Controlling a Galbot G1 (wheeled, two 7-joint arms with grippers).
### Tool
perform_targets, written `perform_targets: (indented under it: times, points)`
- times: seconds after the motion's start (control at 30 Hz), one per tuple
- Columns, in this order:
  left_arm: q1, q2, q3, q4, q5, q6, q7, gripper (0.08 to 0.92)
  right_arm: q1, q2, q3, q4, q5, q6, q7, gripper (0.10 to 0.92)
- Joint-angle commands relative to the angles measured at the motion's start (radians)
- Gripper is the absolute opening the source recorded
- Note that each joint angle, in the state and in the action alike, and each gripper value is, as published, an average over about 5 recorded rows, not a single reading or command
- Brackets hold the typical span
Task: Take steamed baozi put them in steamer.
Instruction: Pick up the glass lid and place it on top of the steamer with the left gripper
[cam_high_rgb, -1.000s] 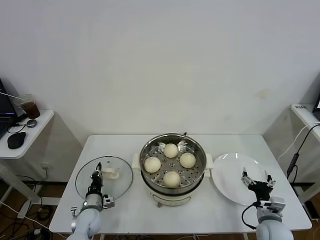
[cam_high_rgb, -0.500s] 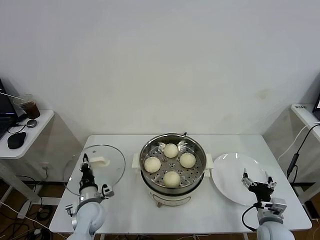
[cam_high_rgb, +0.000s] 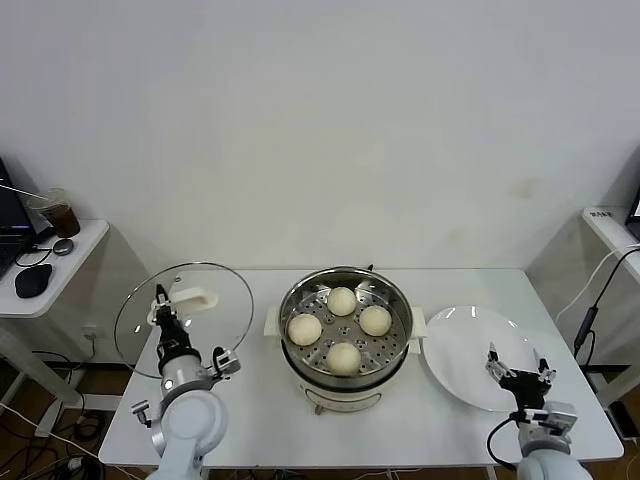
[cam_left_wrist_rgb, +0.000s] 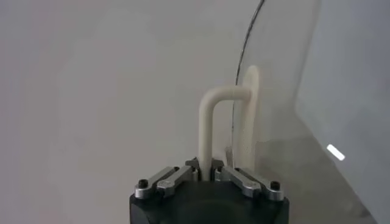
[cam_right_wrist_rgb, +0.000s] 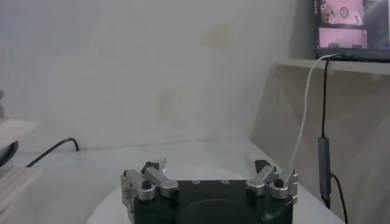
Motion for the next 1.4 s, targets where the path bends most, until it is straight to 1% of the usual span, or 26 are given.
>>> perform_targets:
  times: [0.03, 0.2, 0.3, 0.43, 0.67, 0.87, 1.2, 1.4]
  points:
    - [0.001, -0.059, 0.157, -0.125, 0.100, 0.051, 0.112, 0.173, -0.003, 0.001, 0.008, -0.004, -0.002, -0.004, -0.002, 0.823]
    - [-0.015, -0.121, 0.279, -0.054, 0.151, 0.051, 0.089, 0.173, 0.000, -0.001, 0.010, -0.021, -0.003, -0.004, -0.007, 0.823]
    - [-0.033, -0.147, 0.343, -0.033, 0.154, 0.052, 0.104, 0.173, -0.001, -0.006, 0.014, -0.027, -0.006, -0.004, -0.009, 0.823]
    - [-0.058, -0.154, 0.432, -0.028, 0.127, 0.052, 0.141, 0.173, -0.002, -0.008, 0.021, -0.029, -0.007, -0.005, -0.010, 0.823]
    - [-0.103, -0.154, 0.545, -0.017, 0.018, 0.053, 0.178, 0.173, -0.002, -0.006, 0.026, -0.035, -0.015, -0.007, -0.011, 0.823]
    - [-0.153, -0.158, 0.585, 0.067, 0.016, 0.054, 0.150, 0.173, 0.001, 0.003, 0.025, -0.041, -0.021, -0.006, -0.011, 0.823]
    - [-0.222, -0.159, 0.577, 0.191, 0.079, 0.053, 0.095, 0.173, 0.013, 0.016, 0.022, -0.053, -0.026, -0.006, -0.011, 0.823]
    - [-0.235, -0.161, 0.574, 0.235, 0.094, 0.053, 0.099, 0.173, 0.019, 0.021, 0.021, -0.059, -0.029, -0.006, -0.011, 0.823]
